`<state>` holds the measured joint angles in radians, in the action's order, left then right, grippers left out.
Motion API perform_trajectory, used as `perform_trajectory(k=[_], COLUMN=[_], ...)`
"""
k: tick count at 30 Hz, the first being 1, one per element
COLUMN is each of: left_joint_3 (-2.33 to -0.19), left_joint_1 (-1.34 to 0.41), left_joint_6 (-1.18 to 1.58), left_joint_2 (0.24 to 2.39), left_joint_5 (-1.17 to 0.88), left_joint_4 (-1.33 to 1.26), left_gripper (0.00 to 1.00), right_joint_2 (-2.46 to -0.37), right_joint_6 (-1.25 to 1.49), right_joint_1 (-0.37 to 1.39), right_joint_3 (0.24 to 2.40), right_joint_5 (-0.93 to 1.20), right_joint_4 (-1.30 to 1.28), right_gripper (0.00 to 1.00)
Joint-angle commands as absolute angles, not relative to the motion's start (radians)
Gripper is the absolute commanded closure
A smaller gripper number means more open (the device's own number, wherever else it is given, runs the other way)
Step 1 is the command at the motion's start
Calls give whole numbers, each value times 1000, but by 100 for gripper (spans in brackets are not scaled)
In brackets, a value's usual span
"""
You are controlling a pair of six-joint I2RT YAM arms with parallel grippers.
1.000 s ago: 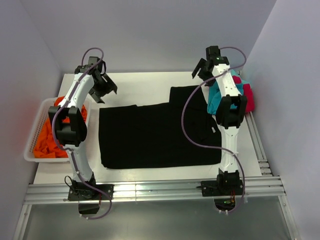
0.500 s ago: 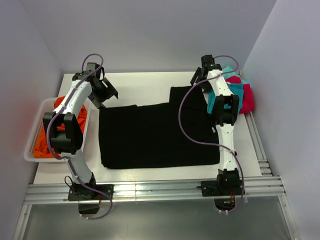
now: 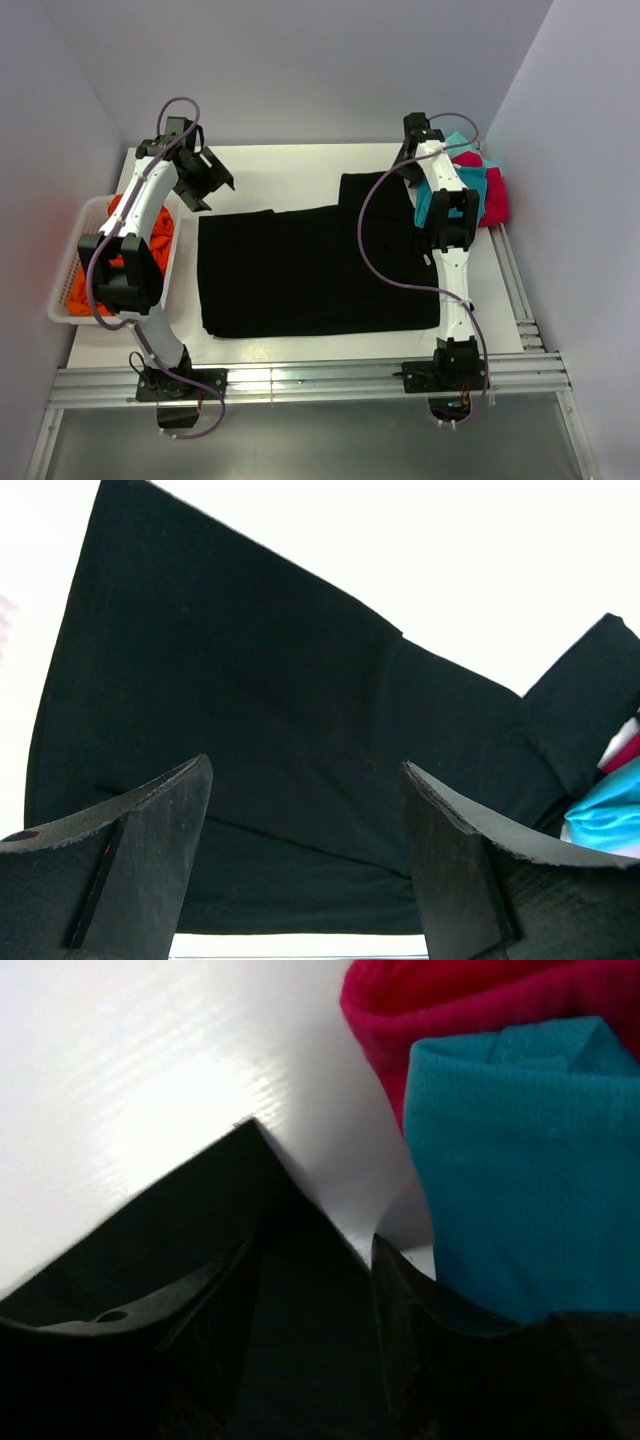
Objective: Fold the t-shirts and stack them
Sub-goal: Fold the tshirt
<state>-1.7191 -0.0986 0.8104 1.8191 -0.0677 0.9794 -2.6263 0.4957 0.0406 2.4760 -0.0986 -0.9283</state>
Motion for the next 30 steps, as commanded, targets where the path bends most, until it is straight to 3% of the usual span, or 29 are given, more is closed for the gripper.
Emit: perform_trajectory(k=[1,3,6,7,11,14,15,16,24,30], left_joint_3=[-1691,-1668,-1638,-1629,-1577,-1545,-1536,-1532,-1486,-1578], left_joint_1=[-98,-98,-97,-97,-95,-94,-95,-95,-92,-66], left_joint_6=[836,842,841,841,838,844,844,842,790,773], left_joint_2=[1735,1712,1677,1658,1641,1647,1647,1646,1641,1817], left_joint_5=[-86,-86,-64,-54,-61,-97,-113,-117,-46,115], left_joint_4=[1002,1003,1009,1005,974,950,945,940,934,933], left_gripper=[19,19,19,19,19,19,19,19,18,17], right_joint_2=[-2611,-2597,-2589,-2602,-2608,-2608,-2606,-2602,-2619,-2567], right_joint_6=[463,476,463,448,428,413,411,410,413,413], right_joint_1=[70,84,92,98,120,130,133,136,144,146], right_joint_3=[2433,2438,2393,2387,2399,2401,2399,2395,2431,2381], right_joint_5=[-187,-221,-219,-239,-281,-311,-331,-356,-383,-377], right_joint_4=[-1002,-1012,-1014,-1017,-1011,-1009,-1011,-1012,-1055,-1057], right_gripper=[44,32,27,32,37,51,86,100,100,100])
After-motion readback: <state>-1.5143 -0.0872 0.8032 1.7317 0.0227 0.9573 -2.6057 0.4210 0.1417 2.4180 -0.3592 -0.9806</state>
